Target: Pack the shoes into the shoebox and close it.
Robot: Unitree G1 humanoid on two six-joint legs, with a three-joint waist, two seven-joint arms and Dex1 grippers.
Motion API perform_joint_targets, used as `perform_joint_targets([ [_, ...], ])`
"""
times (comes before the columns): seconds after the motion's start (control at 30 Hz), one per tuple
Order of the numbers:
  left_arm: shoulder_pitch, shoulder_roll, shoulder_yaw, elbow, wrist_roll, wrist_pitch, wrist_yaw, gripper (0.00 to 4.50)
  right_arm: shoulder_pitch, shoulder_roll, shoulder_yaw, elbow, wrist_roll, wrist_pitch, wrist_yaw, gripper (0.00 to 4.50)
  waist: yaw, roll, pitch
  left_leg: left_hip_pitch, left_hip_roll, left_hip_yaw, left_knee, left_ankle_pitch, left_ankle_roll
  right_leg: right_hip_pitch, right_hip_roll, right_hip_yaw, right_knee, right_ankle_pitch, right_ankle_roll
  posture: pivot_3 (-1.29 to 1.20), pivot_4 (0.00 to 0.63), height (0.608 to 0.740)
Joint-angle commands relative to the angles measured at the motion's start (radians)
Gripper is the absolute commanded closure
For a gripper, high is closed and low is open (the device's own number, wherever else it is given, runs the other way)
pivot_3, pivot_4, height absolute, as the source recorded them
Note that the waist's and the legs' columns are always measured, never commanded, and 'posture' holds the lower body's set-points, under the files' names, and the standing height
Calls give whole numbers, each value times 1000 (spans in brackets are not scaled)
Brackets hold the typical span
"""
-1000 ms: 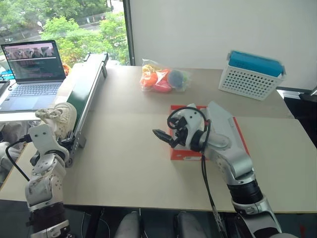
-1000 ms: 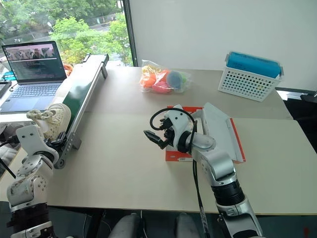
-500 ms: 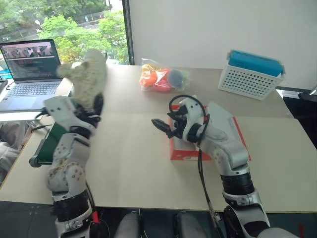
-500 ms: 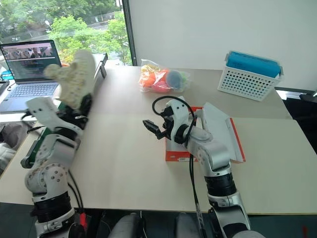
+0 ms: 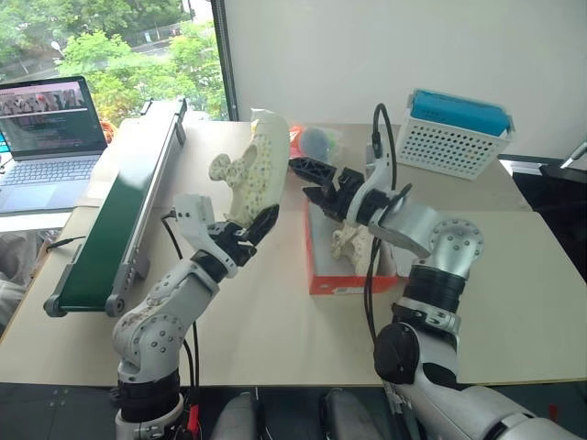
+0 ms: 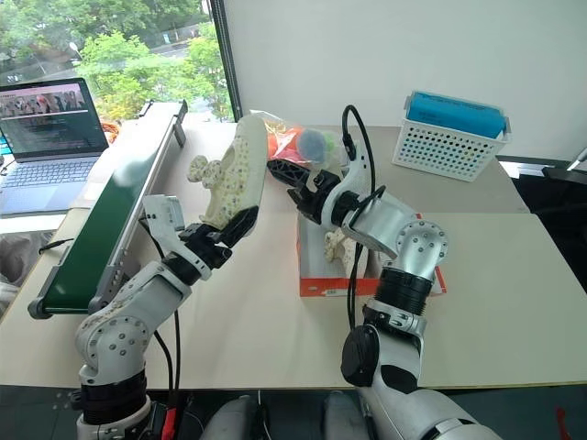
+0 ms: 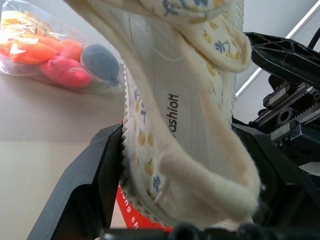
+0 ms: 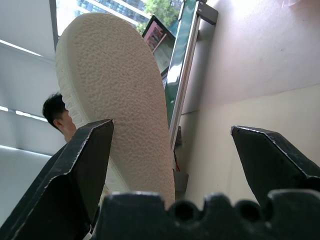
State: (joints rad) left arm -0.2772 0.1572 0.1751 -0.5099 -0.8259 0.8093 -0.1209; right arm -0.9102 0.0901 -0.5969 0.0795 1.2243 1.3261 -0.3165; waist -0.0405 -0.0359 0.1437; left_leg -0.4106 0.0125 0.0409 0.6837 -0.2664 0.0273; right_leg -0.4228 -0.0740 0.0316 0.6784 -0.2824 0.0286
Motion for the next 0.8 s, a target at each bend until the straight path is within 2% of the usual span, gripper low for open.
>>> perform_joint_targets([
  [0.03,-18,-4,-44,-5,-29,16,-17,1373,-25,59,22,-53,146,-60,-56,0,-1,0,0,0,0,0,0,0,0,0,0,0,0,0,0,0,150,740],
  [0.37,-35,-3,-18,22,-38,5,-2,1373,61,-28,103,-71,246,-140,-100,0,-2,0,0,-1,0,0,0,0,0,0,0,0,-2,0,0,0,150,740],
  [0.7,-32,9,-37,16,-23,-3,4,1373,95,-94,221,-69,221,-170,-68,0,-2,0,0,-2,0,0,0,0,1,0,0,0,-3,0,0,0,150,740],
  [0.8,-26,14,-38,10,-22,-3,4,1405,101,-101,240,-76,224,-185,-68,710,-1,0,0,-2,0,0,0,0,1,0,0,0,-4,0,0,0,150,740],
])
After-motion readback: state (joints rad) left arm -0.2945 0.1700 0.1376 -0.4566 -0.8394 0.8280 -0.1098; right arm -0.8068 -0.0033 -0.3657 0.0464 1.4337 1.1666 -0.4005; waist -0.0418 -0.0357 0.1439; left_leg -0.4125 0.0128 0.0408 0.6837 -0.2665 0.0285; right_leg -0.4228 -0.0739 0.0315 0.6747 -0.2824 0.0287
